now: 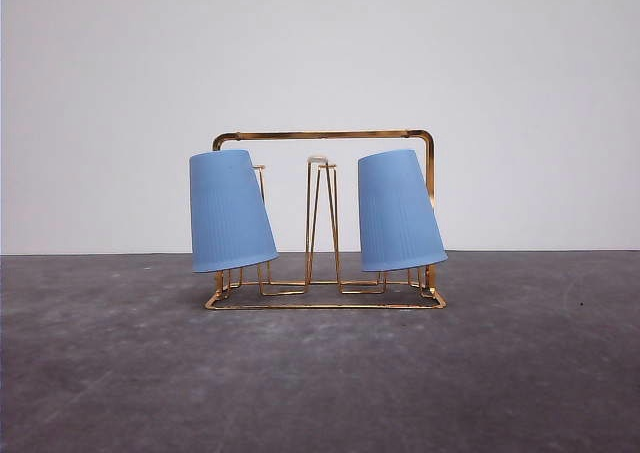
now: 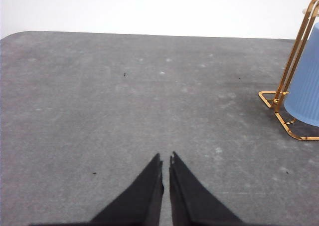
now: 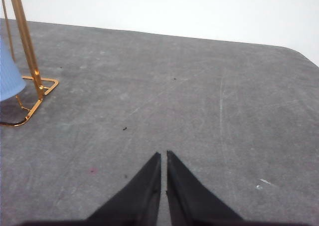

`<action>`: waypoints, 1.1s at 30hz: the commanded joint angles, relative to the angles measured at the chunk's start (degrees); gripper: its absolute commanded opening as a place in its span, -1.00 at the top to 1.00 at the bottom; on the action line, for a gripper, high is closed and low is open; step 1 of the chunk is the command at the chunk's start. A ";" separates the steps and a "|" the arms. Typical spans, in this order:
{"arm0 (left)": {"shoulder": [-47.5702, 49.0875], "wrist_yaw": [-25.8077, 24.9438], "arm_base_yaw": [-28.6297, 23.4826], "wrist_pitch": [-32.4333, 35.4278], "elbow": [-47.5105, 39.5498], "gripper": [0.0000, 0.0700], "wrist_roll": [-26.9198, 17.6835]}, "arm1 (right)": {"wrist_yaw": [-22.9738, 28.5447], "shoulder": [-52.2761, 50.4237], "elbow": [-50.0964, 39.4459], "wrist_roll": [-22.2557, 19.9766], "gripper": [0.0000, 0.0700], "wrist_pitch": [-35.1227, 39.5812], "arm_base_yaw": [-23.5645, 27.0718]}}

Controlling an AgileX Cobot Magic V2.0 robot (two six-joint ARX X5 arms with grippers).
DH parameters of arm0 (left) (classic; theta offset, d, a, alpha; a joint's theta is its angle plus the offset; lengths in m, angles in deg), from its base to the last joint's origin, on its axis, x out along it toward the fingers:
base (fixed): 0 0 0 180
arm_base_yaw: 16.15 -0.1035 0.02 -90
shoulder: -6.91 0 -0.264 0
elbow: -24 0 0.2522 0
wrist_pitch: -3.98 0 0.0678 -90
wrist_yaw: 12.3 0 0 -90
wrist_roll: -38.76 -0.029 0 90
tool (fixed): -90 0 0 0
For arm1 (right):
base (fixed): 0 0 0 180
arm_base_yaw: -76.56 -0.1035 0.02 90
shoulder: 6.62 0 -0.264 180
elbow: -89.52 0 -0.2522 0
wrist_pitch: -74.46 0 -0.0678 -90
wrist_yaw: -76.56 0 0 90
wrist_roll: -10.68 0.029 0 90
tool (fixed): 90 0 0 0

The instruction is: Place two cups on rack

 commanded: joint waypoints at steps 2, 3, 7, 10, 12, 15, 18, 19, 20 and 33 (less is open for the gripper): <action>0.02 0.24 -0.15 -0.37 -0.85 0.99 0.41 | 0.20 -0.04 -0.13 0.20 0.95 0.72 -0.02; 0.02 0.26 -0.13 -0.37 -0.85 0.99 0.44 | 0.20 -0.04 -0.13 0.20 0.95 0.72 -0.02; 0.02 0.26 -0.15 -0.37 -0.85 0.99 0.44 | 0.20 -0.04 -0.13 0.20 0.95 0.72 -0.02; 0.02 0.26 -0.15 -0.37 -0.85 0.99 0.42 | 0.20 -0.04 -0.13 0.18 0.95 0.72 -0.02; 0.02 0.24 -0.15 -0.37 -0.85 0.99 0.44 | 0.20 -0.04 -0.13 0.20 0.95 0.72 -0.02; 0.02 0.24 -0.15 -0.37 -0.85 0.99 0.41 | 0.20 -0.04 -0.13 0.20 0.95 0.72 -0.02; 0.02 0.26 -0.15 -0.37 -0.85 0.99 0.41 | 0.20 -0.04 -0.13 0.20 0.95 0.72 -0.02; 0.02 0.26 -0.13 -0.37 -0.85 0.99 0.44 | 0.20 -0.04 -0.13 0.17 0.95 0.72 -0.02; 0.02 0.24 -0.15 -0.37 -0.85 0.99 0.44 | 0.20 -0.04 -0.13 0.20 0.95 0.72 -0.02; 0.02 0.26 -0.15 -0.37 -0.85 0.99 0.44 | 0.20 -0.04 -0.13 0.20 0.95 0.72 -0.02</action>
